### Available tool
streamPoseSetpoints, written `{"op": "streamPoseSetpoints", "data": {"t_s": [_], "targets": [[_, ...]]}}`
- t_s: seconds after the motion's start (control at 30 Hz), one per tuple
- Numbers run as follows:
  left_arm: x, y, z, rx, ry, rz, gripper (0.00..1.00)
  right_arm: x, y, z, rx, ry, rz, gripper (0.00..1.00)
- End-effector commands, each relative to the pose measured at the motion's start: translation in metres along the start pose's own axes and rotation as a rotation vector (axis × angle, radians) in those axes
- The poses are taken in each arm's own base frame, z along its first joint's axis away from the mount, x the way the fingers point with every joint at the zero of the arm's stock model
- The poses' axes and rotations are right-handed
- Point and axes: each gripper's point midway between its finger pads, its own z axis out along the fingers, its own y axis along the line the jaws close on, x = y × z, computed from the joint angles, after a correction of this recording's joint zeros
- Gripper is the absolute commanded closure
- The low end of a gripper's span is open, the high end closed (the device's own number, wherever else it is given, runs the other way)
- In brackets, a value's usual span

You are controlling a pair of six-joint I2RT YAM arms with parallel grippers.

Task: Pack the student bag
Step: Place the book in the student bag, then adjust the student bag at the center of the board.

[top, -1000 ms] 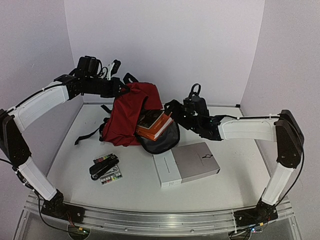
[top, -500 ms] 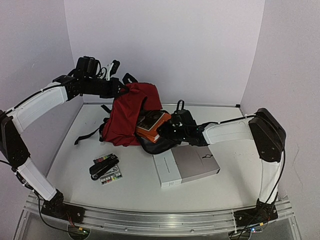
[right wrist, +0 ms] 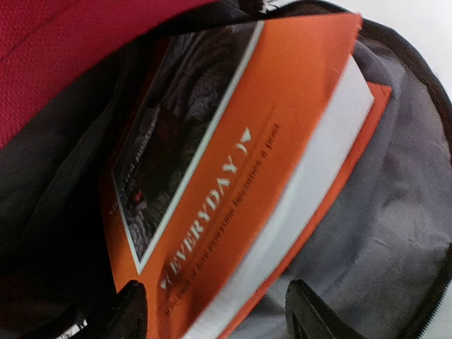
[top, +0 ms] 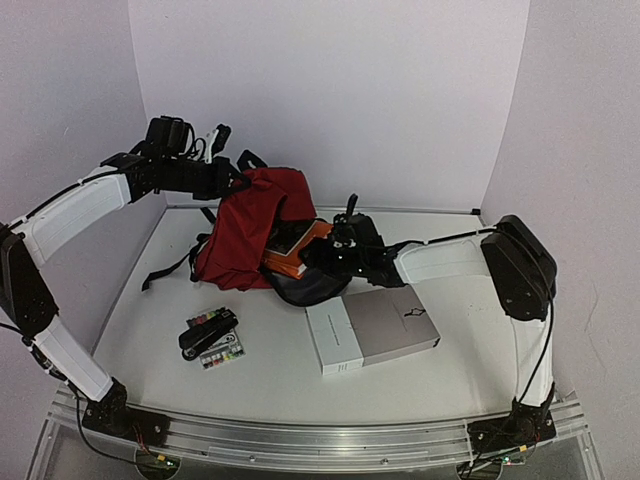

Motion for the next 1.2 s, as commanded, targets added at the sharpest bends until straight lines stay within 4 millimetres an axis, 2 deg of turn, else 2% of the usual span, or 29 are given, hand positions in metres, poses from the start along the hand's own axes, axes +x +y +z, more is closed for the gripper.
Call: {"op": "streamPoseSetpoints", "data": {"t_s": [0.0,0.13,0.27,0.37,0.63,0.83,1.03,1.17], "targets": [[-0.026,0.001,-0.034,0.003,-0.102,-0.031,1.00,-0.044,-0.001,-0.050,0.025,-0.116,-0.043,0.25],[-0.029,0.008,-0.039,0.003,-0.116,-0.043,1.00,-0.052,-0.045,-0.073,0.110,-0.112,-0.009,0.23],[-0.032,0.011,-0.041,0.005,-0.122,-0.043,1.00,-0.042,-0.077,-0.070,0.154,-0.040,0.014,0.26],[-0.032,0.011,-0.040,0.011,-0.119,-0.046,1.00,-0.029,-0.085,-0.057,0.139,0.042,0.029,0.31],[-0.037,0.011,-0.040,0.020,-0.126,-0.042,1.00,-0.016,-0.089,-0.024,0.124,0.150,0.024,0.40],[-0.040,0.011,-0.041,0.033,-0.125,-0.044,1.00,-0.015,-0.108,0.000,0.151,0.174,0.006,0.47],[-0.040,0.012,-0.040,0.034,-0.124,-0.046,1.00,-0.023,-0.110,0.015,0.153,0.157,-0.068,0.47],[-0.040,0.013,-0.039,0.039,-0.120,-0.051,1.00,-0.031,-0.119,0.024,0.177,0.136,-0.156,0.47]]}}
